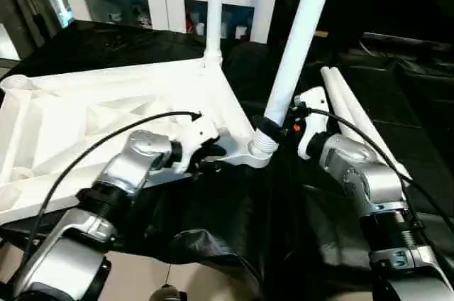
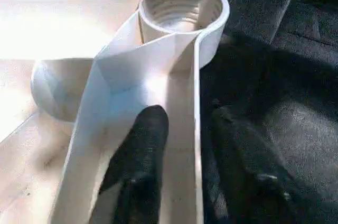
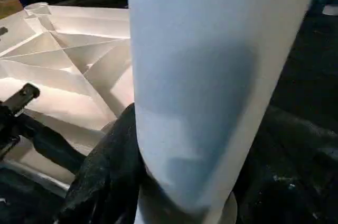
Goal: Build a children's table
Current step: Insert table leg to table base
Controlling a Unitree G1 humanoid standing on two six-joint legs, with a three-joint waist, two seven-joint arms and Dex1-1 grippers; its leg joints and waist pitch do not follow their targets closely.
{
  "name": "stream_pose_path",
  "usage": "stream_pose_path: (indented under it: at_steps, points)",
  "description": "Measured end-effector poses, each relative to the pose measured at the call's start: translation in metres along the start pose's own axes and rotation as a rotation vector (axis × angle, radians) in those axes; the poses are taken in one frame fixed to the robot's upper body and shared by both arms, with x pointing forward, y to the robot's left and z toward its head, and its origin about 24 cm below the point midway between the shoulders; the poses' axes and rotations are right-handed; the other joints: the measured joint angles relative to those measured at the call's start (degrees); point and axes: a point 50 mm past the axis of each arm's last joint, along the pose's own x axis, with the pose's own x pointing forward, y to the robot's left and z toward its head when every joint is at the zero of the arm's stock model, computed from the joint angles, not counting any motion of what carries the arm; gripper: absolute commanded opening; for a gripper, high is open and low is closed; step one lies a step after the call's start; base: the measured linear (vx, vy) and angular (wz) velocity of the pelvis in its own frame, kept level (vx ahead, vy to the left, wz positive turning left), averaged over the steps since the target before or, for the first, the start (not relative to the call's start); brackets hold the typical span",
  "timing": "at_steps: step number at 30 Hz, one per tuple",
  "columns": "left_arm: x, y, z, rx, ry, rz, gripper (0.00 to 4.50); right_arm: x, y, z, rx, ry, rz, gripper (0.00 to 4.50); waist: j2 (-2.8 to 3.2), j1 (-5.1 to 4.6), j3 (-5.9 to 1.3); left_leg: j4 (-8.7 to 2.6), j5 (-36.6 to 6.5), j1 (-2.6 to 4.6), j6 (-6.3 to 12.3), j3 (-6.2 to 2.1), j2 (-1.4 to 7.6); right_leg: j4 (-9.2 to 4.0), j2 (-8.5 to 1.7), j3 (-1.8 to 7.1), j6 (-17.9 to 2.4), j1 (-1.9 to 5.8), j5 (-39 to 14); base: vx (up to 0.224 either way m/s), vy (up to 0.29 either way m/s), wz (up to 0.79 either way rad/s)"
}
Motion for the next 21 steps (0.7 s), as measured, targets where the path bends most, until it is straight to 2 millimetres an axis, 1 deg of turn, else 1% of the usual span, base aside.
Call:
stream_pose_path:
  at_steps: [2,4,6,7,8,10,13,15,16,21]
  points:
    - [-0.0002,-0.0001,-0.0004,0.000,-0.002,0.000,1.25,0.0003,0.0005,-0.0002,-0.002,0.002,0.003,1.89,0.00,-0.01,0.00,0.00,0.00,0.00,0.00,0.00,0.00,0.00,0.00,0.00,0.00,0.00,0.00,0.000,0.000,0.00]
    - [-0.0006,-0.0003,-0.0009,0.001,-0.006,0.000,1.27,0.0005,0.0008,-0.0003,-0.003,0.003,0.004,1.89,0.00,-0.01,0.00,0.00,0.00,0.00,0.00,0.00,0.00,0.00,0.00,0.00,0.00,0.00,0.00,0.000,0.000,0.00]
    - [-0.0012,-0.0002,-0.0016,-0.001,-0.010,0.001,0.97,0.0006,0.0010,-0.0004,-0.003,0.004,0.006,1.89,0.00,-0.02,0.00,0.00,0.00,0.00,0.00,0.00,0.00,0.00,0.00,0.00,0.00,0.00,0.00,0.000,0.000,0.00]
    - [-0.0015,-0.0002,-0.0018,-0.001,-0.011,0.000,0.97,0.0006,0.0012,-0.0005,-0.004,0.004,0.008,1.89,0.00,-0.01,0.00,0.00,0.00,0.00,0.00,0.00,0.00,0.00,0.00,0.00,0.00,0.00,0.00,0.000,0.000,0.00]
    - [-0.0018,-0.0002,-0.0020,-0.001,-0.010,-0.002,0.83,0.0008,0.0014,-0.0006,-0.004,0.005,0.011,1.89,0.00,-0.02,0.00,0.00,0.00,0.00,0.00,0.00,0.00,0.00,0.00,0.00,0.00,0.00,0.00,0.000,0.000,0.00]
    - [-0.0025,-0.0002,-0.0024,-0.001,-0.008,-0.007,0.81,0.0011,0.0024,-0.0009,-0.007,0.009,0.023,1.89,0.00,-0.04,0.00,0.00,0.00,0.01,0.00,0.00,0.00,0.00,0.00,0.00,0.00,0.00,0.00,0.000,0.000,0.00]
    - [-0.0028,-0.0005,-0.0026,0.001,-0.008,-0.014,0.46,0.0008,0.0031,-0.0013,-0.013,0.016,0.040,1.89,0.00,-0.02,0.00,0.00,0.00,0.00,0.00,0.00,0.00,0.00,0.00,0.00,0.00,0.00,0.00,0.000,0.000,0.00]
    - [-0.0030,-0.0006,-0.0029,0.003,-0.007,-0.016,0.42,-0.0003,0.0030,-0.0022,-0.023,0.037,0.064,1.89,0.00,-0.02,0.00,0.00,0.00,0.01,0.00,0.00,0.00,0.00,0.00,0.00,0.00,0.00,0.00,0.000,0.000,0.00]
    - [-0.0032,-0.0006,-0.0031,0.005,-0.004,-0.017,0.10,-0.0007,0.0032,-0.0028,-0.026,0.053,0.078,1.89,0.00,-0.04,0.00,0.00,0.00,0.01,0.00,0.00,0.00,0.00,0.00,0.00,0.00,0.00,0.00,0.000,0.000,0.00]
    - [-0.0043,-0.0003,-0.0040,0.015,0.010,-0.022,0.00,-0.0004,0.0038,-0.0033,-0.040,0.108,0.136,1.89,0.00,-0.14,0.00,0.00,0.00,0.04,0.00,0.00,0.01,0.02,0.00,0.00,0.00,0.01,0.00,0.000,0.000,0.00]
